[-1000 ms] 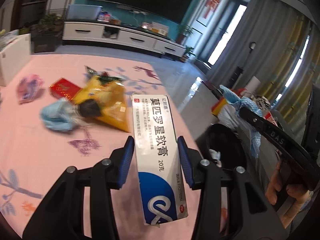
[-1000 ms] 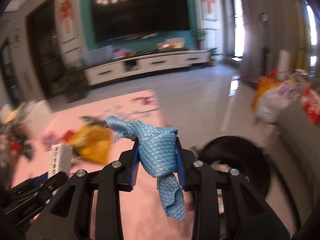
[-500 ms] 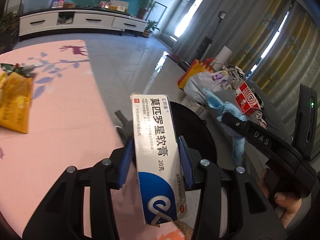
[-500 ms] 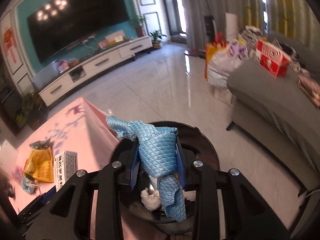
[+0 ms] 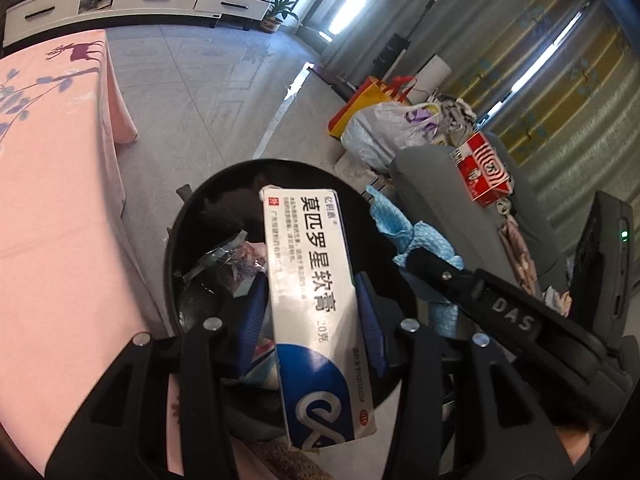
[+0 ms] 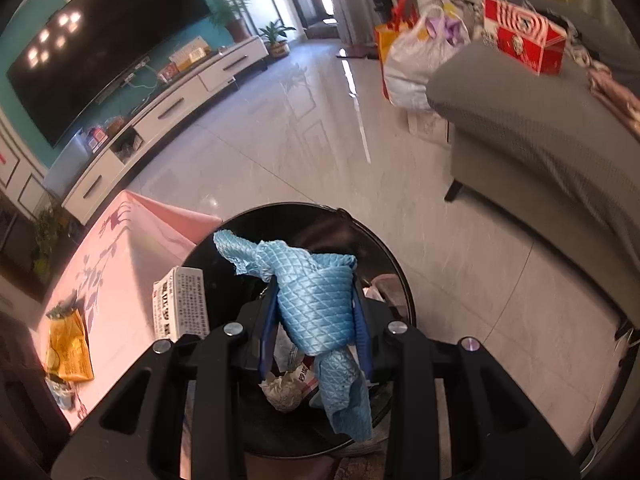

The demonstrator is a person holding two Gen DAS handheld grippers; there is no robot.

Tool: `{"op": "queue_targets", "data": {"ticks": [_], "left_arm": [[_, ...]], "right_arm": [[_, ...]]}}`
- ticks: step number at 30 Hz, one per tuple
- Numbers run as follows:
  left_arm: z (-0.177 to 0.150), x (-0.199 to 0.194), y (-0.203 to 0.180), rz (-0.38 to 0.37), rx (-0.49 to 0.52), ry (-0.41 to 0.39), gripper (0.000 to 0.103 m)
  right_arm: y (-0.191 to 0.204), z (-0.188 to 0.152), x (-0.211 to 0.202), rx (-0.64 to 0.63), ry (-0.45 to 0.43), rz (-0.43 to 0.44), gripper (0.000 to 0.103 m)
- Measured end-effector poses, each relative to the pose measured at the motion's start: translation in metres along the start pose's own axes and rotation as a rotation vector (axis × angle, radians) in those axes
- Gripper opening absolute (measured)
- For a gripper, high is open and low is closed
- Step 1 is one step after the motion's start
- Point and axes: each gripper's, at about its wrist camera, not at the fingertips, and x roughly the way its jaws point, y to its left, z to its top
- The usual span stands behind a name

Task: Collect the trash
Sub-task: 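Open the left tool over the bin while the right tool releases the blue cloth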

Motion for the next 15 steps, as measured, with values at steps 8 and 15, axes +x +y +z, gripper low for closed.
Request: {"op": "queue_targets", "data": {"ticks": [8,15], "left_arm": [[0.003,0.017,0.009,0.003,-0.026,0.048,0.048],[0.002,0.014,0.008,-0.009,-0.019,0.051,0.053]], "right_arm": [[-0.01,0.001,0.012,0.027,0.043,0.005,0.034],[-0.013,0.001,0.004,0.057,0.026,0.024,0.062]]}}
